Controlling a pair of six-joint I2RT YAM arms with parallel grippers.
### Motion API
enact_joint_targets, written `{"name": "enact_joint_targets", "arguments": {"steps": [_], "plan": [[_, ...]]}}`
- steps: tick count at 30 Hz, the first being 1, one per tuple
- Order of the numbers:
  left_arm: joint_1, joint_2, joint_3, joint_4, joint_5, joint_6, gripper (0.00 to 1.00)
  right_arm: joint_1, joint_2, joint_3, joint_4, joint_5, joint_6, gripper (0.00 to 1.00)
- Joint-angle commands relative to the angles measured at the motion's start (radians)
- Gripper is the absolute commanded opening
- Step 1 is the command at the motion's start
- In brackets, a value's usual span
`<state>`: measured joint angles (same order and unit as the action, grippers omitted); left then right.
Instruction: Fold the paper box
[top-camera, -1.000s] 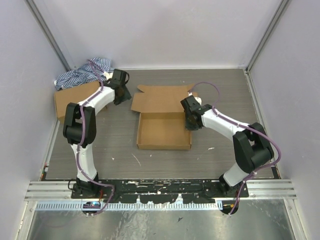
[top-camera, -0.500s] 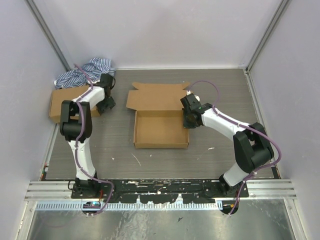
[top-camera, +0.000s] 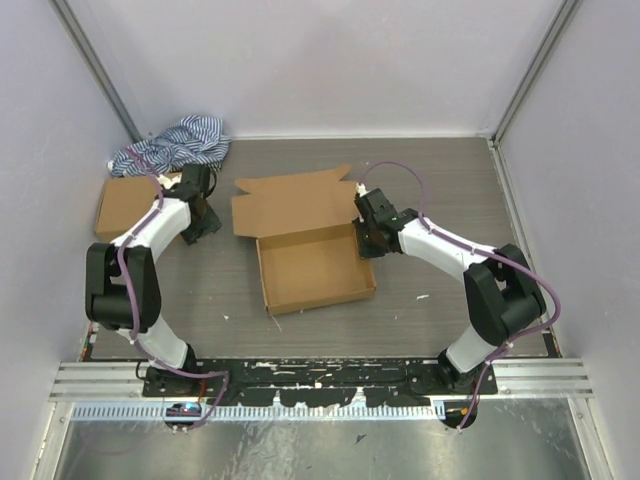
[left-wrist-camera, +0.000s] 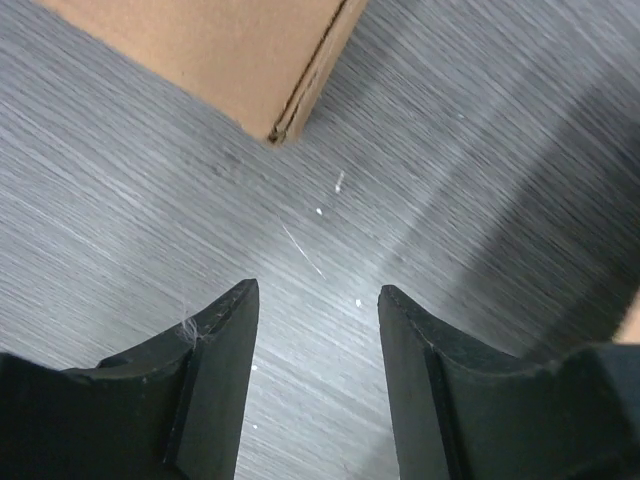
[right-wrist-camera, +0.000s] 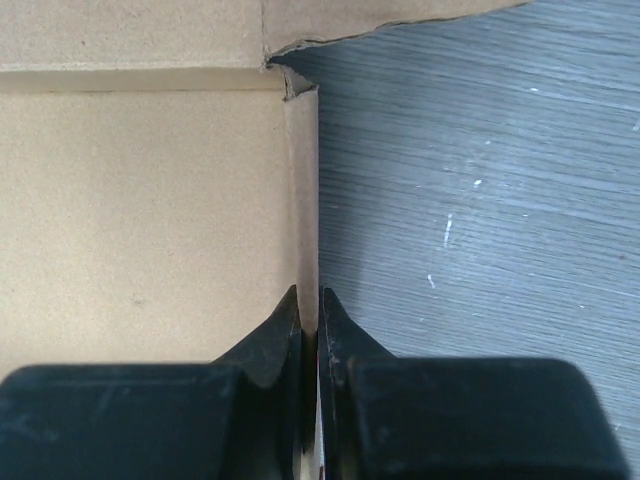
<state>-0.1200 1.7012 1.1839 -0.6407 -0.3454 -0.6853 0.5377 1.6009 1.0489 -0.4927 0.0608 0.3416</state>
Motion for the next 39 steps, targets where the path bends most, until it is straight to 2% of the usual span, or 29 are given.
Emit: {"name": "enact_joint_targets", "arguments": {"steps": [1,3,7,8,15,18,21,26,31,35,39], "plan": [[0.003,-0.114,-0.076,0.052,0.113,0.0,0.59,0.011,-0.04,0.007,0.069,-0.065,-0.029,0.06],[0.003,-0.149,-0.115,0.072,0.173,-0.001,0.59,0.017,-0.038,0.01,0.07,-0.091,0.004,0.14],[0.002,-0.185,-0.161,0.076,0.223,0.005,0.6,0.054,-0.042,0.023,0.048,-0.102,0.085,0.51],[0.002,-0.191,-0.17,0.076,0.219,0.008,0.6,0.071,-0.048,0.02,0.043,-0.096,0.103,0.54],[0.002,-0.186,-0.167,0.06,0.226,0.024,0.61,0.135,-0.119,-0.012,-0.015,0.042,0.211,0.57],[0.002,-0.213,-0.181,0.076,0.24,0.016,0.61,0.129,-0.161,0.013,-0.032,0.117,0.173,0.62],[0.001,-0.251,-0.2,0.1,0.266,0.01,0.64,0.088,-0.138,0.109,-0.062,0.11,0.088,0.66],[0.022,-0.25,-0.226,0.182,0.336,0.007,0.66,-0.071,-0.028,0.265,-0.061,-0.048,0.005,0.74],[0.086,-0.141,-0.192,0.244,0.463,-0.018,0.67,-0.221,0.12,0.358,-0.006,-0.226,-0.005,0.76],[0.103,-0.08,-0.177,0.316,0.522,-0.044,0.66,-0.266,0.279,0.426,0.025,-0.349,-0.026,0.75],[0.107,-0.045,-0.158,0.36,0.552,-0.051,0.66,-0.282,0.364,0.439,0.092,-0.459,-0.026,0.73]]}}
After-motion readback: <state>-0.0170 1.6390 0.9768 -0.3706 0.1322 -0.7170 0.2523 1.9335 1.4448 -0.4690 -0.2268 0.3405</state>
